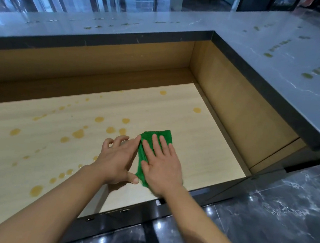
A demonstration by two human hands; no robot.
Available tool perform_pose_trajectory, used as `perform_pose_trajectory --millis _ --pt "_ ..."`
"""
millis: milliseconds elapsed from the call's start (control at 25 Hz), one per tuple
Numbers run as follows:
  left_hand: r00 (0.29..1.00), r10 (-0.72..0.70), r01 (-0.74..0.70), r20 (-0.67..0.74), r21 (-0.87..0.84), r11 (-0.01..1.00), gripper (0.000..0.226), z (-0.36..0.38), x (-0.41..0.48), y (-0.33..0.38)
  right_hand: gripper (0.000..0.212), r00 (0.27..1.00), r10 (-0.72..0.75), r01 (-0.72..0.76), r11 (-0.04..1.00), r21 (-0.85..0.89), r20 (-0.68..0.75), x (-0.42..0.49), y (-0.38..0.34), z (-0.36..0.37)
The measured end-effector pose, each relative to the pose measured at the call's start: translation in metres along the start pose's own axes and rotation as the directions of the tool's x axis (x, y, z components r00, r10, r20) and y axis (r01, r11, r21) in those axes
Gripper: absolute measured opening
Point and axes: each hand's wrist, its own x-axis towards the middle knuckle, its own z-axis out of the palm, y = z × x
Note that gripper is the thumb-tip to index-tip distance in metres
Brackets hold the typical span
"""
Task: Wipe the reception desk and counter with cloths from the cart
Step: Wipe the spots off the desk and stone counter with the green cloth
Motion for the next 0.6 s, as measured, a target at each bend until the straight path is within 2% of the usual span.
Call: perform_pose_trajectory --millis 40,120,320,440,600 --pt "1.000 -0.001 0.001 0.001 0.028 1.000 0.126 -0.001 -0.001 0.001 0.067 0.998 -0.064 0.064 0.998 -0.010 -0.001 -0.002 0.017 -0.003" --pt "1.000 -0.002 0.002 -0.004 0.071 0.998 0.124 -0.003 -0.002 0.002 0.069 0.998 -0.067 0.066 0.997 -0.033 -0.005 -0.005 0.060 -0.008" --pt "0.998 0.030 -0.025 -0.052 0.097 0.995 0.116 -0.001 -0.003 0.005 0.070 0.972 0.234 -0.235 0.969 -0.077 -0.017 -0.005 0.139 -0.018" --pt "0.997 0.018 -0.014 -0.077 0.050 0.999 0.114 0.003 -0.005 0.002 0.059 0.931 0.364 -0.364 0.931 -0.035 -0.017 0.002 0.134 -0.018" --pt "0.985 -0.082 0.073 -0.150 -0.066 0.995 0.121 0.009 -0.012 -0.004 0.060 0.817 0.576 -0.576 0.818 0.017 -0.039 0.034 0.080 -0.013"
